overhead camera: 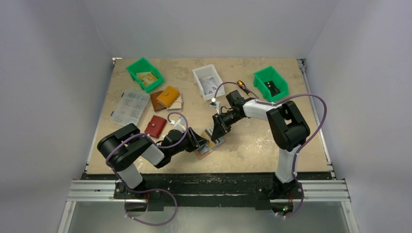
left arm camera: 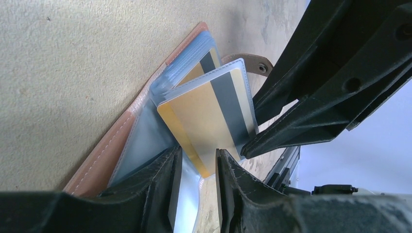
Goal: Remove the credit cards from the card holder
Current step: Remove the credit card from the card holder.
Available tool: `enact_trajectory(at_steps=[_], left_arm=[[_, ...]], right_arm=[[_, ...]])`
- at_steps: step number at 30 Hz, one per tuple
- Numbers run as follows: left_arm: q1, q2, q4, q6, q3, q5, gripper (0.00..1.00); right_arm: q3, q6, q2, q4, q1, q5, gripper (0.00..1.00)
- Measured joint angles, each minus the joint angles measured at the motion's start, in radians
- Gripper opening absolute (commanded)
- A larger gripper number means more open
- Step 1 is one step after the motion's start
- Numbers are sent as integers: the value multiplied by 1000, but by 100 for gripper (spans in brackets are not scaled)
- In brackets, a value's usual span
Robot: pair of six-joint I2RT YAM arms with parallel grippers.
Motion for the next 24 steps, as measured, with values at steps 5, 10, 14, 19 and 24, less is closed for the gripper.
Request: enact_trajectory(at_steps=[5,10,14,19,24], left_arm=[[2,1,17,0,-8,5,37],[6,1,80,-2,-44,18,54],[12,3,186,-5,-88,27,62],[26,58,341,-11,-121,50,76],[35,127,456,-37,-123,79,80]], right_arm=[[0,24,4,10,0,3,12],[0,46,4,19,-1,8,0],[-1,61,4,29,-6,-11,0],[-6,68,4,47,-12,-64,0],[-10,62,4,47,-20,-102,0]])
